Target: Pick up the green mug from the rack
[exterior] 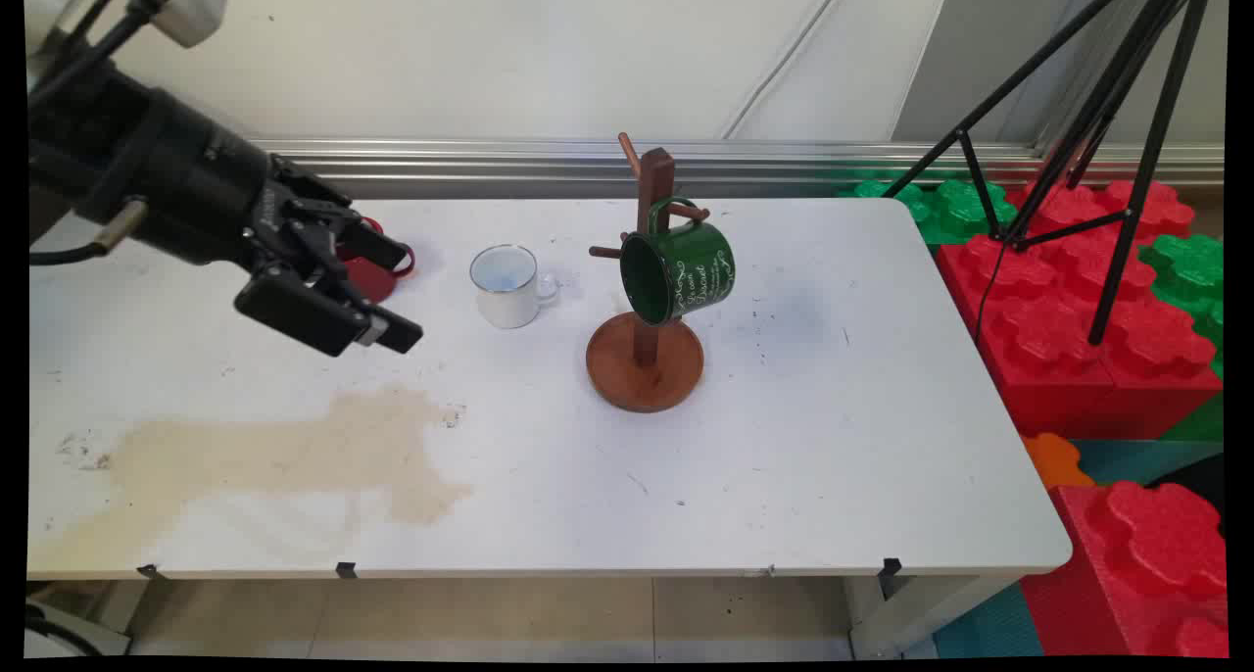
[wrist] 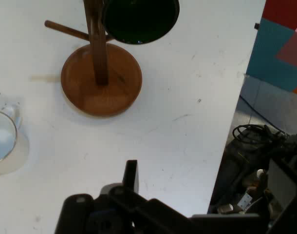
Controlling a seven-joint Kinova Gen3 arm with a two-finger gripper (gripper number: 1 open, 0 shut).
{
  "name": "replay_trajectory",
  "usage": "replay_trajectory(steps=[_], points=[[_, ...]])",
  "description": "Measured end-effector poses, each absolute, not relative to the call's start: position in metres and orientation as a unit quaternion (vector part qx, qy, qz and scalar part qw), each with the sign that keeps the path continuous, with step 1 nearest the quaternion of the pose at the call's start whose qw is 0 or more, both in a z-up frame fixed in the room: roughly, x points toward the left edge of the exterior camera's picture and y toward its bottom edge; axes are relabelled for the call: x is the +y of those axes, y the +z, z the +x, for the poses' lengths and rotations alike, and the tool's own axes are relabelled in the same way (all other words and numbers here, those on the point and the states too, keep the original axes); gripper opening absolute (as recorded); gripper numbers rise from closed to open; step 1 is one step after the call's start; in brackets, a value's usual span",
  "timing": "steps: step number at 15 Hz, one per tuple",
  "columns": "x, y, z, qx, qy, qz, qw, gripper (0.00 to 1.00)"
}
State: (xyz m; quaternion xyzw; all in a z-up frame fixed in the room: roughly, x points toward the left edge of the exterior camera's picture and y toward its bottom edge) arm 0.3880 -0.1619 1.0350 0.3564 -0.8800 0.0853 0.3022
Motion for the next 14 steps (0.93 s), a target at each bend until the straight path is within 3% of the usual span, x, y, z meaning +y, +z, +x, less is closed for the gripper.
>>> replay_trajectory(steps=[14], points=[[-0.196, 1.016, 0.344, -0.861, 0.09, 0.382, 0.323, 1.0]])
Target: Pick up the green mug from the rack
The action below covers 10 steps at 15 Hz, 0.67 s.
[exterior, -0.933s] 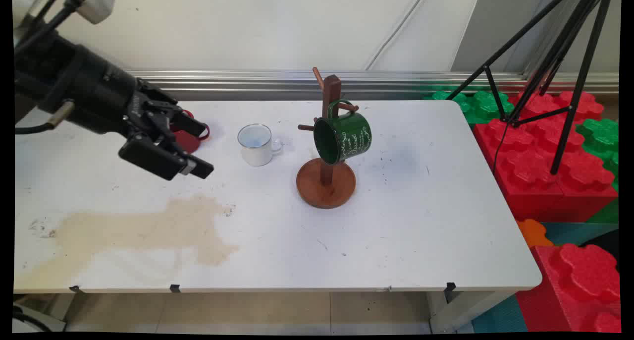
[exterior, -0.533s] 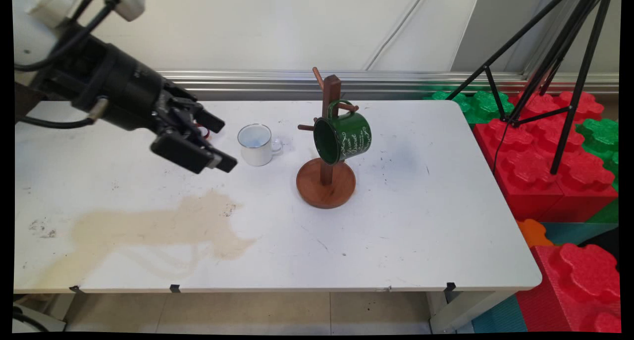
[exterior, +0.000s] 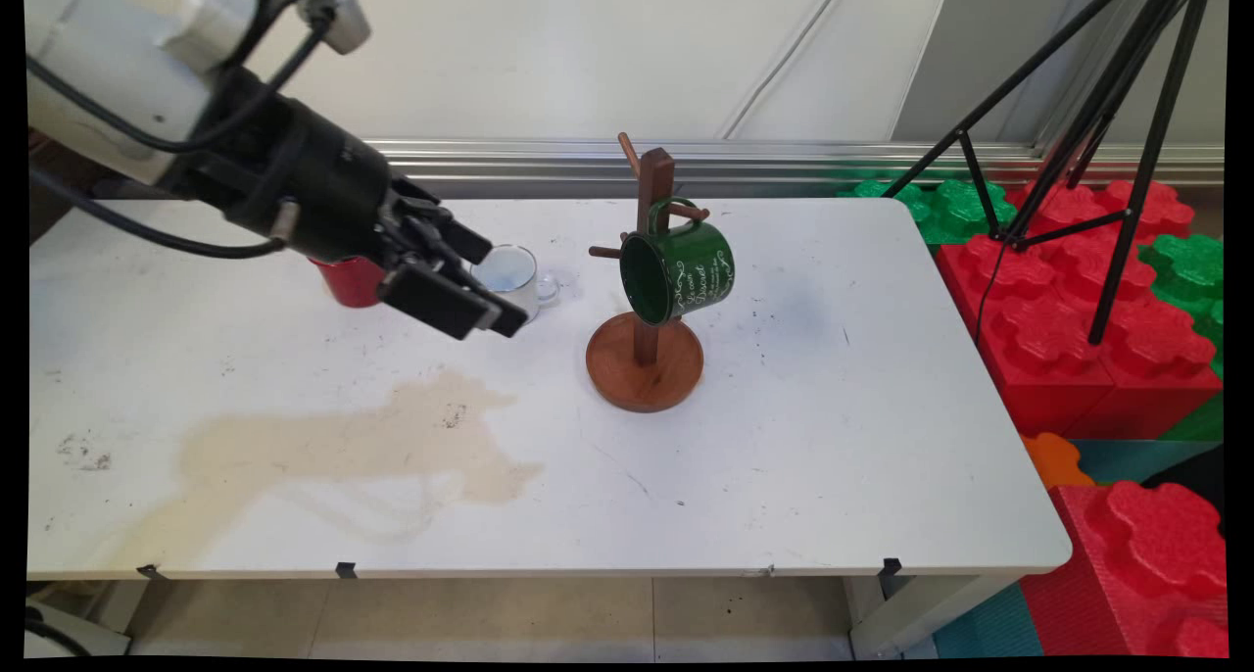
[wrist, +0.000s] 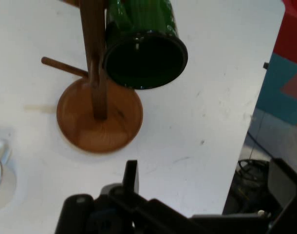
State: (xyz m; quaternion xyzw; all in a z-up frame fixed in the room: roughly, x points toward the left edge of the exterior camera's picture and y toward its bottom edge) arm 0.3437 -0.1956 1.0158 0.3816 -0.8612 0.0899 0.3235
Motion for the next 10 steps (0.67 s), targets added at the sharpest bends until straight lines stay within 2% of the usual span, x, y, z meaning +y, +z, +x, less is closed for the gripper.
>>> replay_trajectory(steps=[10], points=[[-0.216, 0.991, 0.308, -0.839, 0.093, 0.41, 0.346, 1.0]])
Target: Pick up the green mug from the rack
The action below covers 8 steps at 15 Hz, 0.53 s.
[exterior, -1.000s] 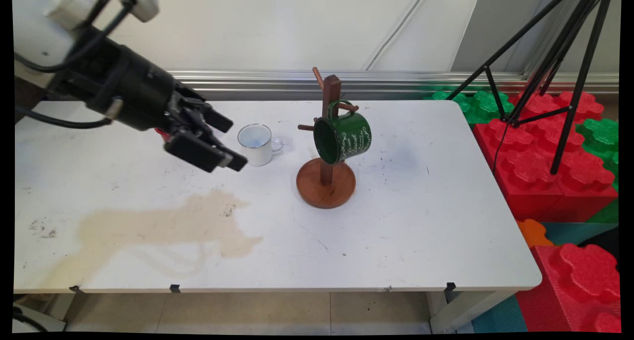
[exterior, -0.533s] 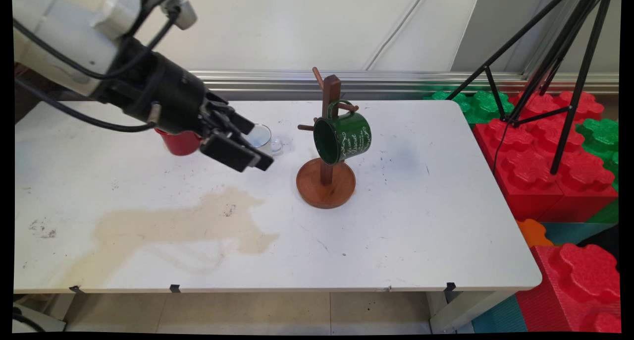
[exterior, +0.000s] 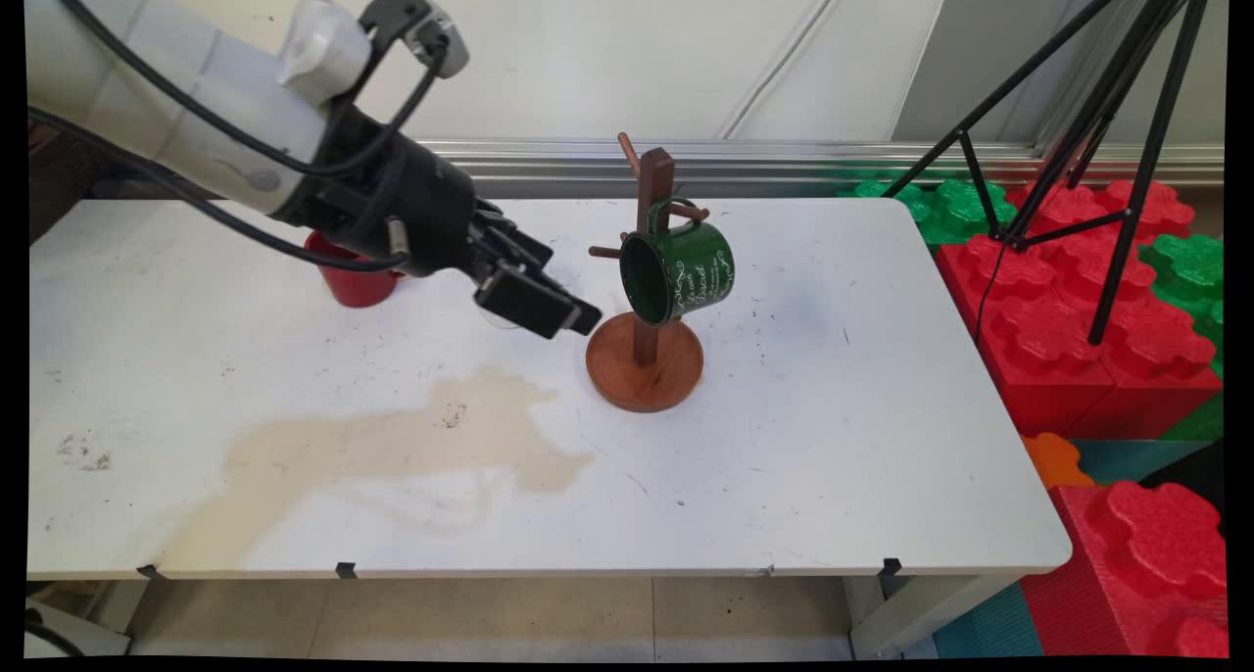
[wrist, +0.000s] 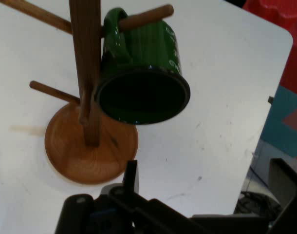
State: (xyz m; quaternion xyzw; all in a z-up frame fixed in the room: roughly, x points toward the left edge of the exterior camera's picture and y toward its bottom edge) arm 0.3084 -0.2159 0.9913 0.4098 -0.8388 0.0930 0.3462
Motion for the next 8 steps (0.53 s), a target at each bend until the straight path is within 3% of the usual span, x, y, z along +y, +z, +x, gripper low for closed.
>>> replay_trajectory(steps=[8], points=[[-0.232, 0.971, 0.287, -0.819, 0.099, 0.432, 0.364, 1.0]])
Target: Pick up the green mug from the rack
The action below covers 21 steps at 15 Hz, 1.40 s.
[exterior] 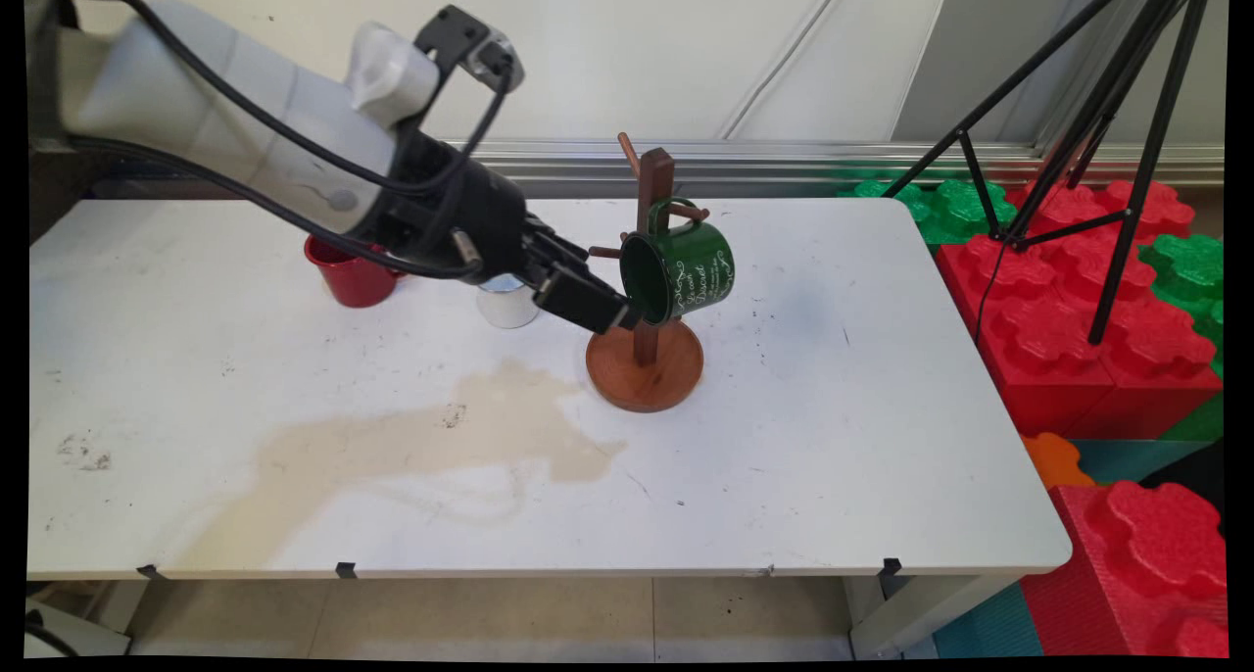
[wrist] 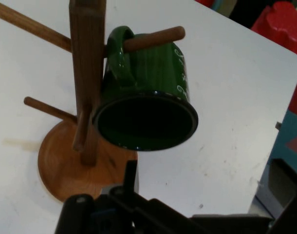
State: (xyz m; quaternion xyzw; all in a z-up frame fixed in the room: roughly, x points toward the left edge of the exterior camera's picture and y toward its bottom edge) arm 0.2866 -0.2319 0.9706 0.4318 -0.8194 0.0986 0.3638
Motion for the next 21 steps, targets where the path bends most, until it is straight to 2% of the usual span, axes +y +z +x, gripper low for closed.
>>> replay_trajectory(steps=[21], points=[[-0.253, 0.928, 0.239, -0.763, 0.099, 0.495, 0.403, 1.0]])
